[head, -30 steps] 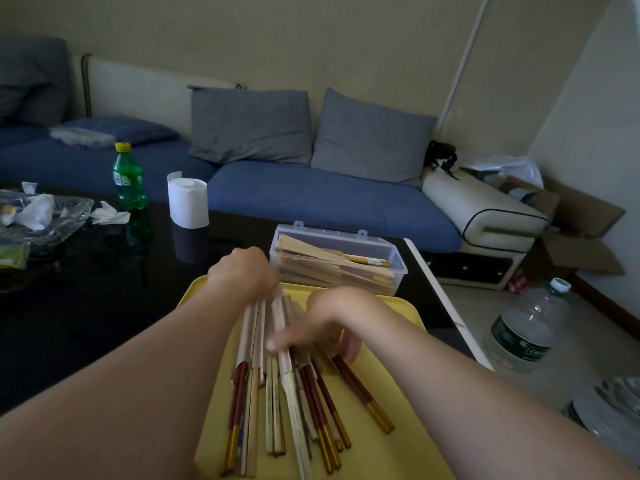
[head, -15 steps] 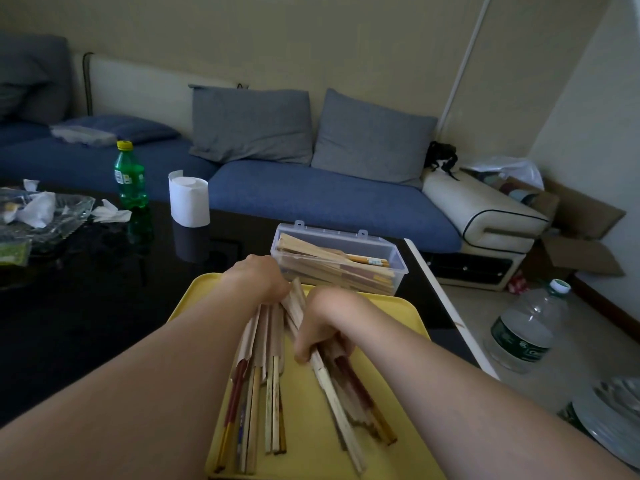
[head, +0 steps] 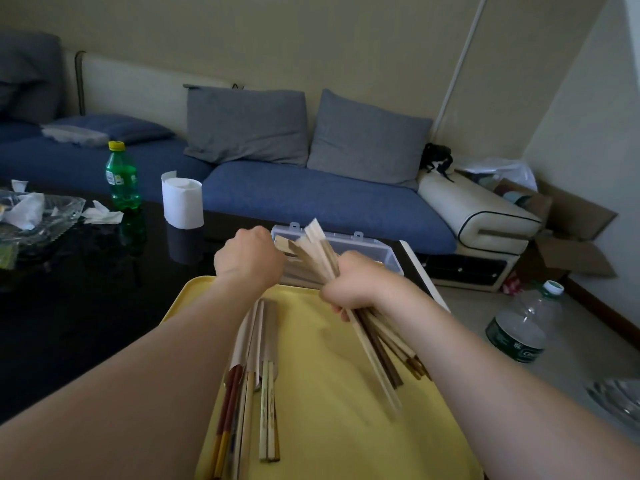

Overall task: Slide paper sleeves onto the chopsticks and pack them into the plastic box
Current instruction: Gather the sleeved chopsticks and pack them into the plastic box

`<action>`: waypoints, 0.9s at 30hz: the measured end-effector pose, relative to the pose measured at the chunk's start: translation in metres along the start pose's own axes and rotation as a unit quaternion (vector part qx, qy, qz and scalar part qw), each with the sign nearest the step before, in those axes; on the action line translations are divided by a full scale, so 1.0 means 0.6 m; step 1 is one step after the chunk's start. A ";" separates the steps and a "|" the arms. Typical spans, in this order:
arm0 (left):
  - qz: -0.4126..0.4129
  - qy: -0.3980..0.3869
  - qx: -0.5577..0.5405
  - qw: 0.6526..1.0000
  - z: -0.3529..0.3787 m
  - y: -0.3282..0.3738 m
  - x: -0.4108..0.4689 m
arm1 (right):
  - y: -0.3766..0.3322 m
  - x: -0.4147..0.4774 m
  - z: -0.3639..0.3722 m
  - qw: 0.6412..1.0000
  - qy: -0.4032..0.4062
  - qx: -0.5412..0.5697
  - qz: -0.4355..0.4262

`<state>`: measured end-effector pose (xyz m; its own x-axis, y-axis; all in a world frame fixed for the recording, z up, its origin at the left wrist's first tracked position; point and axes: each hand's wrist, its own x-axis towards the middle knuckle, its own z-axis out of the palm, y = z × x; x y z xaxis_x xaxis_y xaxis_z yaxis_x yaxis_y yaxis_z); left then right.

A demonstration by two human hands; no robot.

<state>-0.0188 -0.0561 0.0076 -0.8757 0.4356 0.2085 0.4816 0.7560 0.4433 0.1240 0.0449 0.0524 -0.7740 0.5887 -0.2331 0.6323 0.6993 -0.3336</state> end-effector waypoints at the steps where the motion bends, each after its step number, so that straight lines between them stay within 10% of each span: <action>1: 0.004 0.010 -0.009 1.000 0.002 0.002 0.001 | -0.004 -0.003 -0.009 0.999 0.031 0.003 -0.018; 12: 0.081 0.038 0.051 0.995 0.034 0.010 0.027 | -0.053 0.091 -0.026 0.876 0.367 -0.238 -0.203; 18: 0.091 0.051 0.045 0.994 0.035 0.000 0.040 | -0.024 0.150 -0.007 0.909 0.279 -0.143 -0.274; 27: 0.075 0.068 -0.042 0.994 0.040 0.000 0.046 | 0.021 0.183 -0.005 0.984 0.111 -0.067 -0.125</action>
<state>-0.0423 -0.0323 -0.0073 -0.7941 0.4652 0.3912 0.6069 0.6420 0.4685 0.0469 0.1195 0.0255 -0.8890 0.4550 0.0507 0.4333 0.8720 -0.2277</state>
